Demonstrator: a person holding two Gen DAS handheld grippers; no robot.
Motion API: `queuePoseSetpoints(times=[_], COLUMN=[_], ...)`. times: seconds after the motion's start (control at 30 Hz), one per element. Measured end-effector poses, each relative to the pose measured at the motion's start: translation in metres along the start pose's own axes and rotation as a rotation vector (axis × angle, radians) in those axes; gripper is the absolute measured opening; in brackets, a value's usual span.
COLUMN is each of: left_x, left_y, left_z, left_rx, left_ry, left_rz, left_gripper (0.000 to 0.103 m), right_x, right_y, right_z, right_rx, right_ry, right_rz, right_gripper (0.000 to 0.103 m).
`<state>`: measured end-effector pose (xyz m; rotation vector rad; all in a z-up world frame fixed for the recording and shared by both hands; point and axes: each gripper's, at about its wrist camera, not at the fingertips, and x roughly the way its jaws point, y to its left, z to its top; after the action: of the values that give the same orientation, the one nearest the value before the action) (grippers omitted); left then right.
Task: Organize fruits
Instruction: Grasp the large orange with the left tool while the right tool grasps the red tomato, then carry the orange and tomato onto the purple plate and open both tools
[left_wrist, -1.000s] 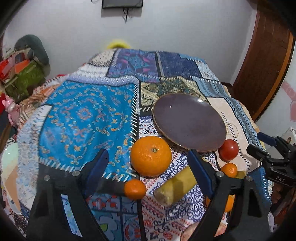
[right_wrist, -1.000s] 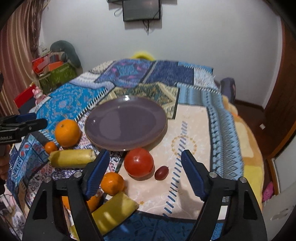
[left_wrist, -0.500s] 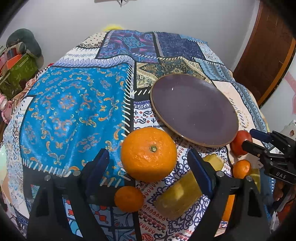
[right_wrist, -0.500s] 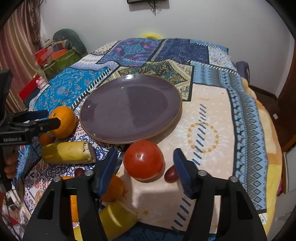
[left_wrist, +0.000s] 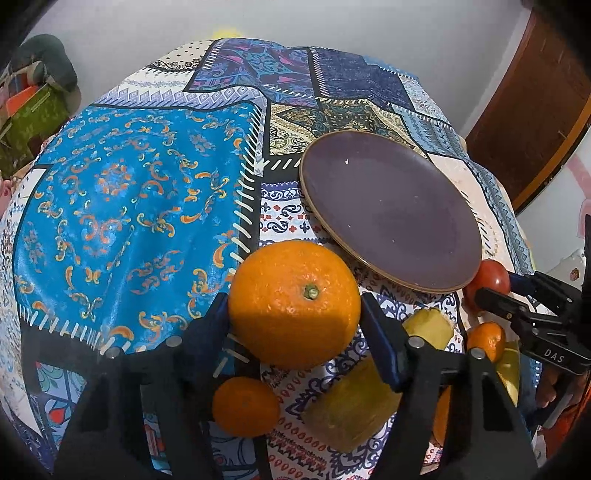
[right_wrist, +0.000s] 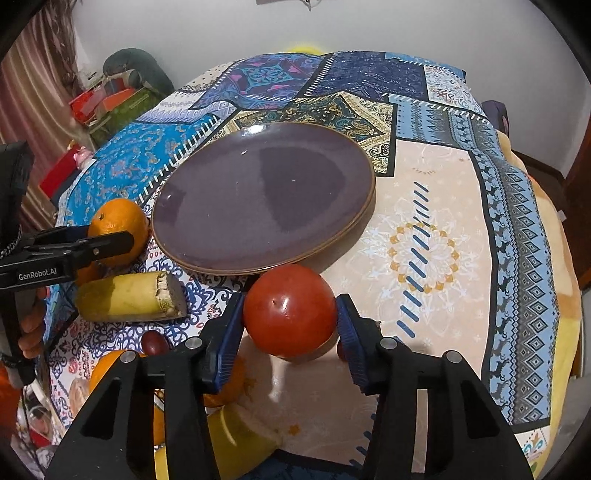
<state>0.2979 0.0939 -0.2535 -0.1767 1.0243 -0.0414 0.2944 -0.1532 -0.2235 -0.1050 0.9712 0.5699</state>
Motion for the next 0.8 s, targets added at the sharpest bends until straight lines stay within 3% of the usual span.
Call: queuePoseSetpoints(times=[0.23,0.8], left_x=[-0.015,-0.086], left_y=[-0.002,-0.02], left_z=[-0.001,0.034], left_rx=[0.011,0.052], left_ry=[-0.018,-0.19], left_rz=[0.01,0.046], left_gripper=[0.068,0.068], right_x=[-0.018,-0.076], right_y=[0.001,0.011], right_z=[0.002,0.037], right_rx=[0.012,-0.026], right_ry=[-0.046,-0.215], right_rz=[-0.014,-0.058], right_gripper=[0.045,0.045])
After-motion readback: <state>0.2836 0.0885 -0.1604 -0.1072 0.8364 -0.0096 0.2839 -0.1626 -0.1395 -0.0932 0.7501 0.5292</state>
